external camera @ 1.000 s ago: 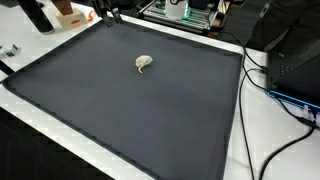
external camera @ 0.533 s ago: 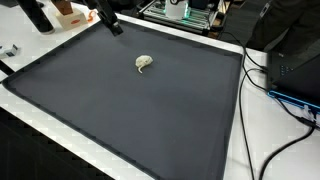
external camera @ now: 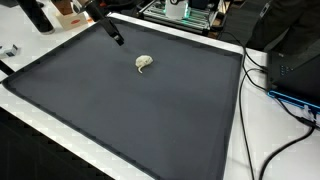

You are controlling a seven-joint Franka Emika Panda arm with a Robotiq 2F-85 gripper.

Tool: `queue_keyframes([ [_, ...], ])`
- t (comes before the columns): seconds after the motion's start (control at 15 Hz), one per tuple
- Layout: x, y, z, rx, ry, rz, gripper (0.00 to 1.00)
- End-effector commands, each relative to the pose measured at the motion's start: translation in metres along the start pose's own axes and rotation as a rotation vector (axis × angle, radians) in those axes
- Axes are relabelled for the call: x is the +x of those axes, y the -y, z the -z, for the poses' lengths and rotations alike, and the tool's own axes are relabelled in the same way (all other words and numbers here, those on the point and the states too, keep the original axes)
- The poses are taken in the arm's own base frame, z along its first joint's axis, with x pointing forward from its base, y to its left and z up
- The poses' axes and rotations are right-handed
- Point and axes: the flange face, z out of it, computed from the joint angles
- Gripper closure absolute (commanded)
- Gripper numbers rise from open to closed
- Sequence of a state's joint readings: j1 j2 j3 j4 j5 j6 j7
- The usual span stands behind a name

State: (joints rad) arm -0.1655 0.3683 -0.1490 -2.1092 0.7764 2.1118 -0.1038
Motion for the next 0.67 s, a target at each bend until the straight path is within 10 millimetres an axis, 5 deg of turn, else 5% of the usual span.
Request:
queue_keyframes([
  [0.0, 0.011, 0.001, -0.010, -0.009, 0.021, -0.125, 0.00],
  [0.6, 0.029, 0.027, -0.031, -0.128, 0.010, -0.328, 0.00],
])
